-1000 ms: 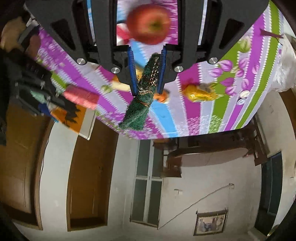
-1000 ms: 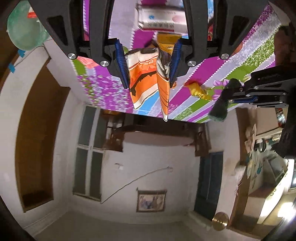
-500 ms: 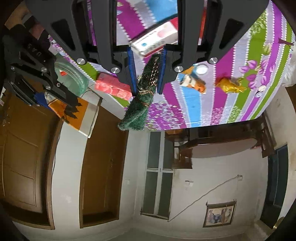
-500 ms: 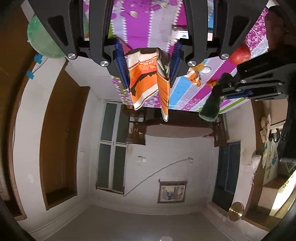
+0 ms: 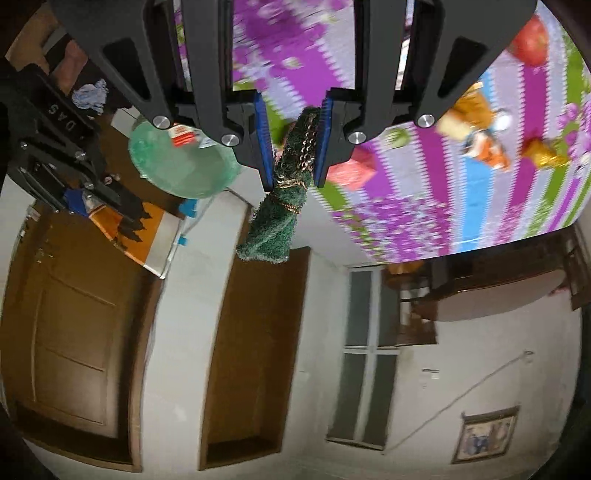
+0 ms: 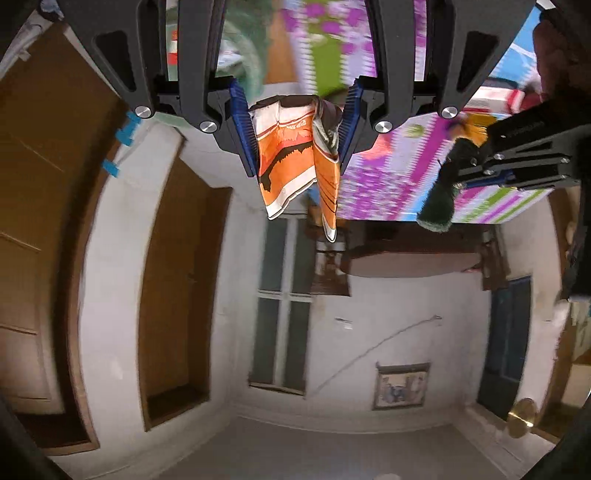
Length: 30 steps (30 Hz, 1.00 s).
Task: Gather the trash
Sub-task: 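Carry the green scrubber and orange wrapper over the green bin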
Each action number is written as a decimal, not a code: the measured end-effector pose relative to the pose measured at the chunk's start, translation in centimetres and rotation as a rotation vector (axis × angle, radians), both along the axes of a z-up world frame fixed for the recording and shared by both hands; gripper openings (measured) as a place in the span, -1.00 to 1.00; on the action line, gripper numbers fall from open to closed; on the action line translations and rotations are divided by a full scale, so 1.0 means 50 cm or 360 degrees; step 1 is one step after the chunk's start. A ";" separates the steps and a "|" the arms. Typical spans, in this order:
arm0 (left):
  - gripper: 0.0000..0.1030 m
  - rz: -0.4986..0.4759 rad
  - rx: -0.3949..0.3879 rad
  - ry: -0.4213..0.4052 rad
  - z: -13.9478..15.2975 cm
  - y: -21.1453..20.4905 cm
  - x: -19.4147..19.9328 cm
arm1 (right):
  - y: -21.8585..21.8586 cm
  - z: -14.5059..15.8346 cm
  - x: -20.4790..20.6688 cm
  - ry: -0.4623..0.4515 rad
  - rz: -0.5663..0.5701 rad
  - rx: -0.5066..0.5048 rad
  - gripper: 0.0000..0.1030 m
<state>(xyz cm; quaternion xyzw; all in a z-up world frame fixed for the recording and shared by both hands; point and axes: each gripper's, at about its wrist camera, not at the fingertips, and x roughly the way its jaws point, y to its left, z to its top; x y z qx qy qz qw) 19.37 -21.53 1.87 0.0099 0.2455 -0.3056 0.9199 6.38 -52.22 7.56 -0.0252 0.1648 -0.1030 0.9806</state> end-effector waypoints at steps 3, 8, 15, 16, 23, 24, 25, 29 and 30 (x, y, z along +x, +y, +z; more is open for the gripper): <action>-0.60 -0.0082 0.0004 0.0015 -0.001 -0.065 0.002 | -0.071 -0.006 -0.002 0.0038 -0.0073 -0.0002 -0.17; -0.60 -0.0201 0.0017 0.0059 -0.010 -0.161 0.015 | -0.203 -0.026 0.007 0.0127 -0.0188 0.0020 -0.17; -0.60 -0.0310 0.0047 0.0170 -0.038 -0.292 0.046 | -0.345 -0.081 0.038 0.0288 -0.0298 0.0078 -0.17; -0.60 -0.0315 0.0055 0.0182 -0.042 -0.303 0.047 | -0.361 -0.092 0.044 0.0311 -0.0309 0.0083 -0.17; -0.60 -0.0335 0.0140 0.0294 -0.094 -0.390 0.075 | -0.432 -0.169 0.080 0.0440 -0.0353 0.0161 -0.17; -0.60 -0.0334 0.0151 0.0303 -0.100 -0.397 0.076 | -0.431 -0.178 0.089 0.0451 -0.0356 0.0168 -0.17; -0.60 -0.0331 0.0173 0.0315 -0.113 -0.409 0.080 | -0.435 -0.187 0.092 0.0462 -0.0357 0.0178 -0.17; -0.60 -0.0328 0.0222 0.0353 -0.143 -0.437 0.087 | -0.457 -0.219 0.116 0.0513 -0.0356 0.0230 -0.17; -0.60 -0.0329 0.0235 0.0360 -0.150 -0.445 0.089 | -0.462 -0.229 0.122 0.0528 -0.0357 0.0241 -0.17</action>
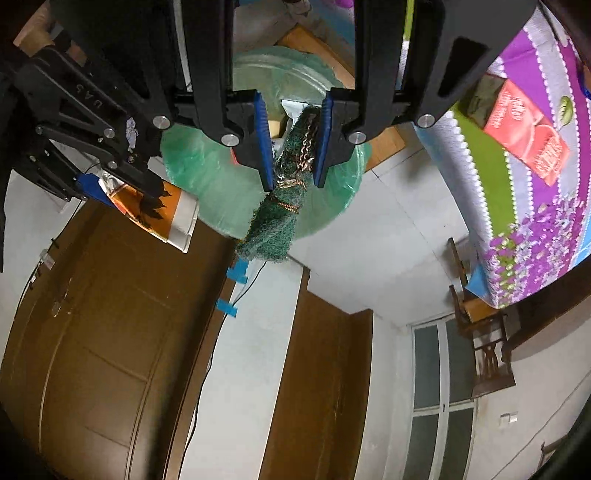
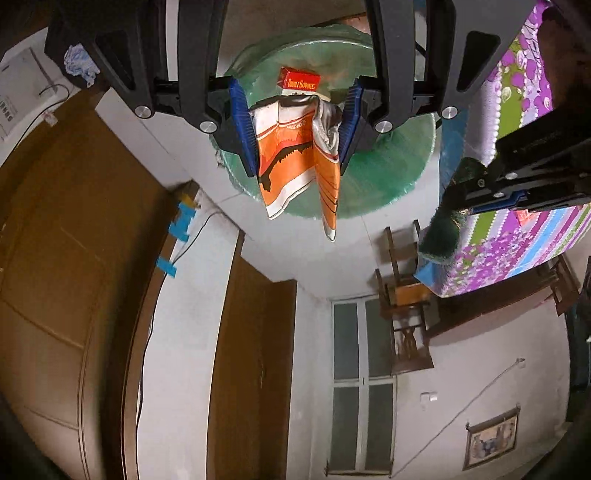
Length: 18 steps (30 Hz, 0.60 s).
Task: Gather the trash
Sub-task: 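Carry the green scrubber and orange wrapper over the green bin, then open both grippers to drop the scrubber and wrapper into the bin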
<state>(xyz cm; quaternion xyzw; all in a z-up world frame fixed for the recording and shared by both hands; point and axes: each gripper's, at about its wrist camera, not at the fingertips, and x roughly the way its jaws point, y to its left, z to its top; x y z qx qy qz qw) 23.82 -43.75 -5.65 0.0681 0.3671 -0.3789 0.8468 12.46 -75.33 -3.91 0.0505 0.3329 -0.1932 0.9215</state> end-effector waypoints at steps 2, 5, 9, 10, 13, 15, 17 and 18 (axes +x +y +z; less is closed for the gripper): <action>-0.60 0.0001 0.0019 0.0010 -0.011 -0.011 0.006 | -0.001 -0.015 0.020 0.0020 -0.0003 0.0035 -0.17; -0.60 0.0002 0.0043 0.0034 -0.025 -0.026 0.011 | -0.006 -0.030 0.030 0.0035 -0.0016 0.0059 -0.17; -0.60 0.0002 0.0067 0.0047 -0.037 -0.041 0.022 | -0.007 -0.041 0.042 0.0053 -0.0022 0.0074 -0.17; -0.60 0.0002 0.0071 0.0048 -0.038 -0.041 0.023 | -0.008 -0.045 0.044 0.0057 -0.0021 0.0077 -0.17; -0.60 0.0004 0.0084 0.0056 -0.045 -0.048 0.027 | -0.008 -0.050 0.046 0.0063 -0.0018 0.0083 -0.17; -0.60 0.0005 0.0090 0.0057 -0.049 -0.049 0.029 | -0.008 -0.050 0.046 0.0065 -0.0016 0.0086 -0.17; -0.60 0.0008 0.0091 0.0059 -0.049 -0.052 0.031 | -0.010 -0.051 0.046 0.0070 -0.0014 0.0092 -0.17; -0.60 0.0008 0.0093 0.0060 -0.049 -0.052 0.032 | -0.010 -0.052 0.045 0.0071 -0.0014 0.0095 -0.17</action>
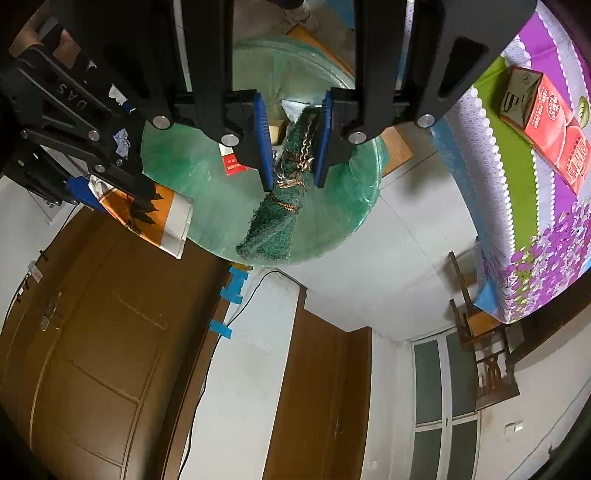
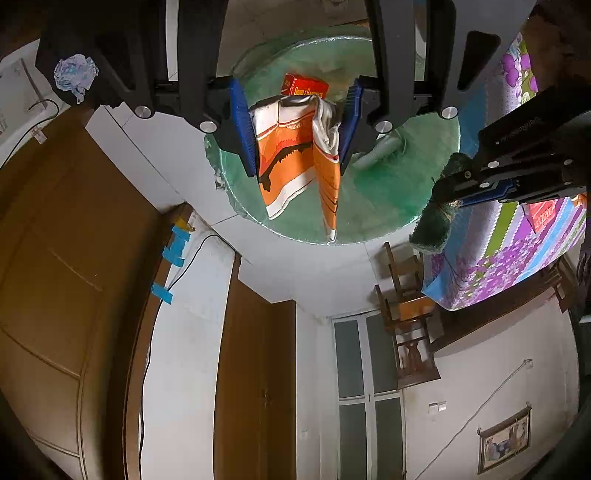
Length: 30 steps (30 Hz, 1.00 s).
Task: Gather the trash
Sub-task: 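Open both grippers to drop the scrubber and wrapper into the bin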
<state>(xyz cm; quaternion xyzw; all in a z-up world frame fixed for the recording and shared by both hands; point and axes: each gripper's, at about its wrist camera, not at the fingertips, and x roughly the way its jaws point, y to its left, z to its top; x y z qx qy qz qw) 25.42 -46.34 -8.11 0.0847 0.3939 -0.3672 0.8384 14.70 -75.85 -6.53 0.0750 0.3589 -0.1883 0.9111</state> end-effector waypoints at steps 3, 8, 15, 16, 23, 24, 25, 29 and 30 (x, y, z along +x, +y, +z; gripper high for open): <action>-0.60 0.0002 0.0007 0.0001 -0.002 -0.002 0.001 | 0.001 -0.003 0.002 0.0003 -0.0001 0.0010 -0.17; -0.60 0.0007 0.0010 0.0003 -0.004 -0.002 0.003 | 0.005 -0.005 0.003 0.0001 -0.0004 0.0007 -0.17; -0.60 0.0007 0.0010 0.0002 -0.003 -0.003 0.004 | 0.012 -0.009 0.010 0.0000 0.0002 0.0003 -0.17; -0.60 0.0008 0.0011 0.0003 -0.003 -0.003 0.004 | 0.013 -0.011 0.012 0.0000 0.0002 0.0004 -0.17; -0.57 0.0006 0.0018 0.0011 -0.005 -0.004 0.005 | 0.017 -0.011 0.016 -0.0001 0.0004 0.0005 -0.17; -0.57 0.0009 0.0017 0.0013 -0.004 -0.003 0.005 | 0.019 -0.012 0.019 -0.0001 0.0004 0.0003 -0.17; -0.57 0.0010 0.0016 0.0014 -0.004 -0.004 0.006 | 0.018 -0.011 0.016 -0.0002 0.0003 0.0003 -0.17; -0.52 0.0016 0.0023 0.0014 -0.007 -0.005 0.006 | 0.018 -0.012 0.017 -0.0002 0.0001 0.0005 -0.16; -0.52 0.0015 0.0028 0.0011 -0.008 -0.006 0.006 | 0.018 -0.011 0.017 -0.0004 0.0000 0.0004 -0.16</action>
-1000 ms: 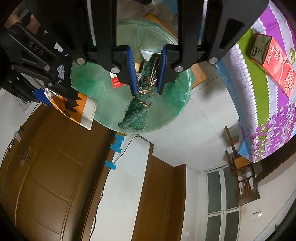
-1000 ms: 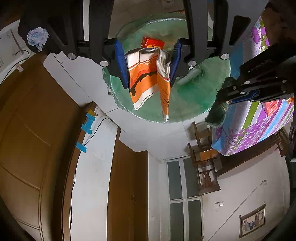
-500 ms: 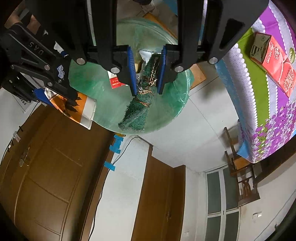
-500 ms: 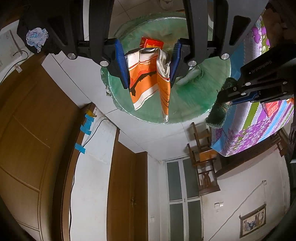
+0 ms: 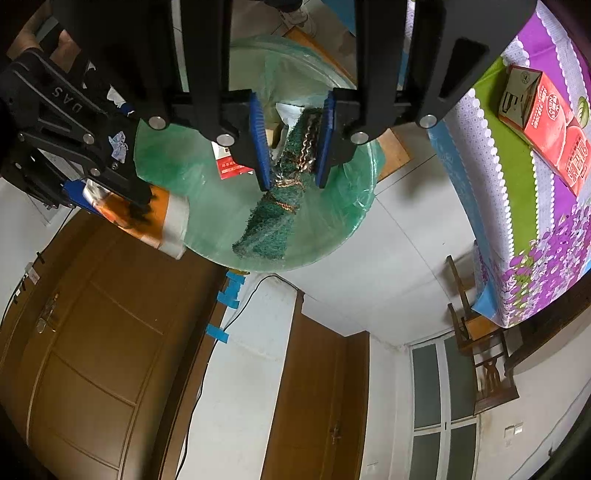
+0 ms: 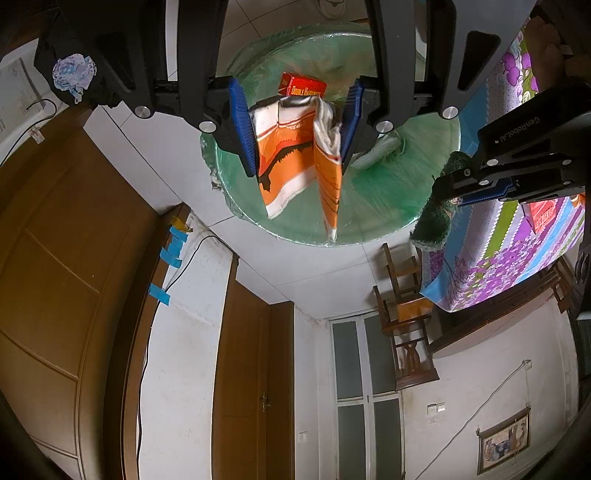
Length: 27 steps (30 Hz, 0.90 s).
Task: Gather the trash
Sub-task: 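Open both grippers to drop the scrubber and wrapper into the bin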
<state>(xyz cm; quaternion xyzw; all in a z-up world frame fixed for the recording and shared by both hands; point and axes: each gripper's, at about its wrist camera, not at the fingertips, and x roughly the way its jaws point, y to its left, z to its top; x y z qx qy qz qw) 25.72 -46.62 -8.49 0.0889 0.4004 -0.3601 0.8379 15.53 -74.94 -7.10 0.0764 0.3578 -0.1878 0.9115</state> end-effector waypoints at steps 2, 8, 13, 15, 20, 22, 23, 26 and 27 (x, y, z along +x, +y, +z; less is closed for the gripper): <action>-0.47 0.0006 0.0009 -0.0007 -0.001 0.000 0.000 | -0.004 0.003 -0.002 -0.0011 -0.0003 0.0007 -0.13; 0.04 0.0041 0.0015 -0.0014 -0.001 0.003 0.006 | -0.004 0.007 -0.004 -0.0028 -0.0020 0.0008 0.02; 0.42 0.0044 0.0018 -0.0027 0.000 0.000 0.003 | -0.002 0.012 -0.005 -0.0033 -0.0021 0.0005 0.04; 0.42 0.0042 0.0025 -0.0030 -0.002 -0.001 0.002 | 0.002 0.013 -0.006 -0.0039 -0.0020 0.0003 0.04; 0.42 0.0039 0.0029 -0.0023 -0.005 0.002 -0.003 | -0.003 0.018 -0.028 -0.0061 -0.0026 -0.0003 0.09; 0.42 0.0033 0.0026 -0.0027 -0.002 0.007 -0.009 | 0.005 0.027 -0.047 -0.0092 -0.0031 -0.0010 0.14; 0.42 0.0030 0.0025 -0.0030 0.000 0.009 -0.013 | 0.007 0.030 -0.055 -0.0104 -0.0033 -0.0010 0.16; 0.42 0.0014 0.0022 -0.0064 0.011 0.022 -0.032 | 0.023 0.046 -0.096 -0.0170 -0.0036 -0.0016 0.23; 0.42 0.0009 0.0013 -0.0076 0.017 0.030 -0.040 | 0.036 0.051 -0.113 -0.0194 -0.0035 -0.0027 0.27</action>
